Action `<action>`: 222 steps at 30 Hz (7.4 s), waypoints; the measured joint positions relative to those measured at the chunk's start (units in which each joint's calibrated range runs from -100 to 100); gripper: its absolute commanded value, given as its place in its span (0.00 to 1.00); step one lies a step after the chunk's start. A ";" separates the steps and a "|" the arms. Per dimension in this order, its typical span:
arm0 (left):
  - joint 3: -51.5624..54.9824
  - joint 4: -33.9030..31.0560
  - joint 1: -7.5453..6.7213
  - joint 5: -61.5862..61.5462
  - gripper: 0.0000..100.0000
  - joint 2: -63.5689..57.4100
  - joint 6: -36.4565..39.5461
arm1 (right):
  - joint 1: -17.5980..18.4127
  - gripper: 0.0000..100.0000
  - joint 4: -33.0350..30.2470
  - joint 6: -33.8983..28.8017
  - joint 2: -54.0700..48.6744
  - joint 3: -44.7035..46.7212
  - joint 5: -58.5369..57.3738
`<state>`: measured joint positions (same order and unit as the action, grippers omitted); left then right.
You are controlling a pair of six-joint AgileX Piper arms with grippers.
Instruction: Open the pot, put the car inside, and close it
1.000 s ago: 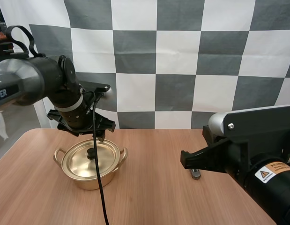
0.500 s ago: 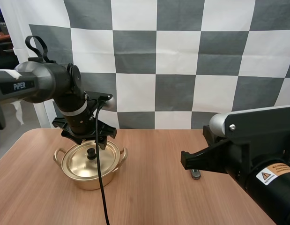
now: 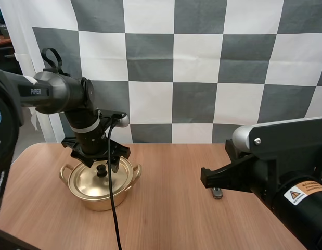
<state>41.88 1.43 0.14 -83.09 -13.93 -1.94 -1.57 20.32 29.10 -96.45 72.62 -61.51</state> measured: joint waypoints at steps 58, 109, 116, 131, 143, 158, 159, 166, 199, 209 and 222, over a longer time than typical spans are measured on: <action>-12.59 0.22 0.00 -15.35 0.00 -4.35 2.11 | 0.00 0.00 0.00 0.00 0.00 0.00 0.00; -20.60 4.02 0.00 -16.89 0.00 -58.97 -1.14 | 0.00 0.00 -13.36 -1.54 69.03 -58.13 -38.27; -20.60 4.05 0.00 -16.89 0.00 -58.97 -1.14 | 0.00 0.00 -8.34 -0.50 81.17 -49.16 -38.41; -20.60 4.31 0.00 -16.89 0.00 -58.97 -1.38 | 0.00 0.80 -13.28 0.47 80.42 -48.15 -38.46; -20.60 4.68 0.00 -16.89 0.00 -58.97 -1.38 | 0.00 1.00 -17.12 2.34 80.42 -48.15 -38.48; -20.60 4.68 0.00 -16.89 0.00 -58.97 -1.38 | 0.00 1.00 -15.55 1.04 81.50 -48.15 -38.48; -20.60 4.68 0.00 -16.89 0.00 -58.97 -1.38 | 0.00 1.00 -15.55 1.04 81.73 -48.15 -38.48; -20.60 4.68 0.00 -16.89 0.00 -58.97 -1.38 | 0.00 1.00 -13.10 1.04 85.55 -46.78 -38.48; -20.60 3.97 0.00 -16.89 0.00 -58.97 -2.12 | 0.00 1.00 -11.10 5.23 92.76 -41.54 -38.49; -20.60 3.87 0.00 -16.89 0.00 -58.97 -2.12 | 0.00 1.00 -13.68 5.20 98.58 -41.54 -35.97; -20.60 3.87 0.00 -16.89 0.00 -58.97 -2.12 | -0.15 1.00 -13.51 5.20 105.09 -41.54 -34.62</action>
<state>21.28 5.30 0.14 -99.98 -72.90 -4.06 -1.72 6.81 34.31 8.64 31.08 -96.13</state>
